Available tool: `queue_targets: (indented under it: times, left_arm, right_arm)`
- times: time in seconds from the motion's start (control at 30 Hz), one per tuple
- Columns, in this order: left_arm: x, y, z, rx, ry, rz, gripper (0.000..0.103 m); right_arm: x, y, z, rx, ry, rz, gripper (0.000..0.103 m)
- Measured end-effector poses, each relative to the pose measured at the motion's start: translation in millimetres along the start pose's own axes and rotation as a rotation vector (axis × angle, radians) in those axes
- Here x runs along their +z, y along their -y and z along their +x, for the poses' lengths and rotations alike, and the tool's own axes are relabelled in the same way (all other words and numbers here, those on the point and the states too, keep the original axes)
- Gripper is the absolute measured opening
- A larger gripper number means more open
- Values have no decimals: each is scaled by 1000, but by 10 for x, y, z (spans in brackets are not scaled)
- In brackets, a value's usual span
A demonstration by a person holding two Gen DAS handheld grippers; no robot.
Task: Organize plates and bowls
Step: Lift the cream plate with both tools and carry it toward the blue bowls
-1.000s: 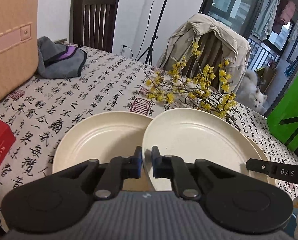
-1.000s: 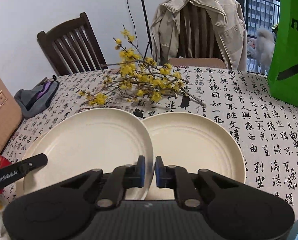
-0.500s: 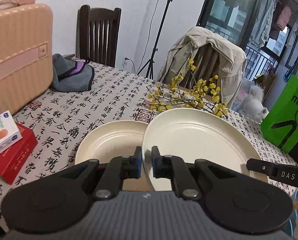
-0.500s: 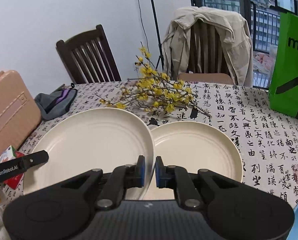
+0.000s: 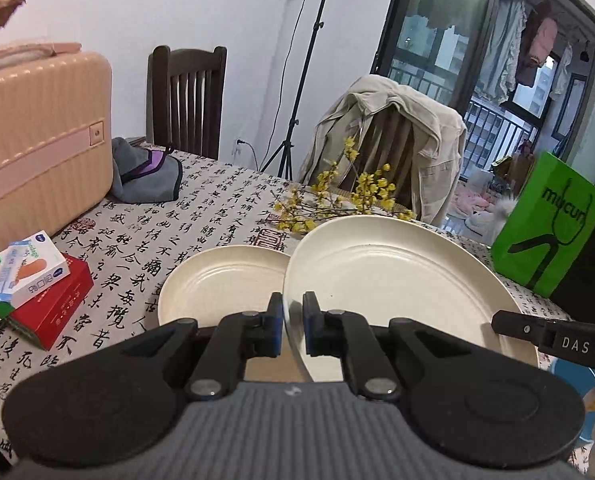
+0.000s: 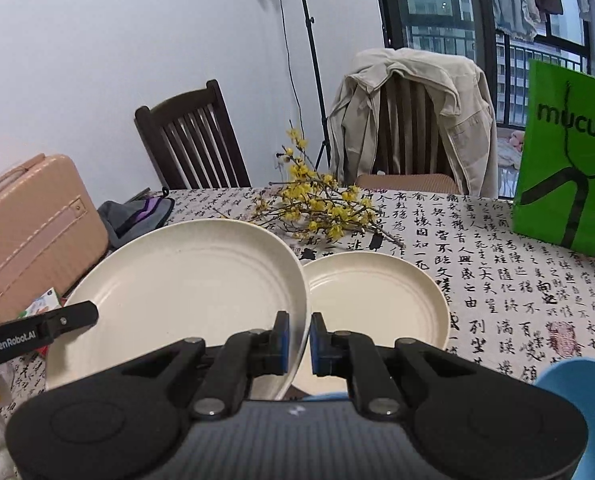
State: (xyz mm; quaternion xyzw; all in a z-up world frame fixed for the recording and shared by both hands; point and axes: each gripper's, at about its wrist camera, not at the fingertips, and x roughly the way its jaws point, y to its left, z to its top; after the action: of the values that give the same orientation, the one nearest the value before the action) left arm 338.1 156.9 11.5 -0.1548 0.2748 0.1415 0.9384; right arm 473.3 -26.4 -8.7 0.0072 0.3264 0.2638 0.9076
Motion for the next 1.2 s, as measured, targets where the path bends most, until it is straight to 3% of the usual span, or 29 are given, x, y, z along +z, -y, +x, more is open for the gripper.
queue_targets:
  times: [1.2]
  left_arm:
    - [-519,409,-1184,-93,100,102,10]
  right_arm:
    - [-701,48,-1417,-62,146,28,10]
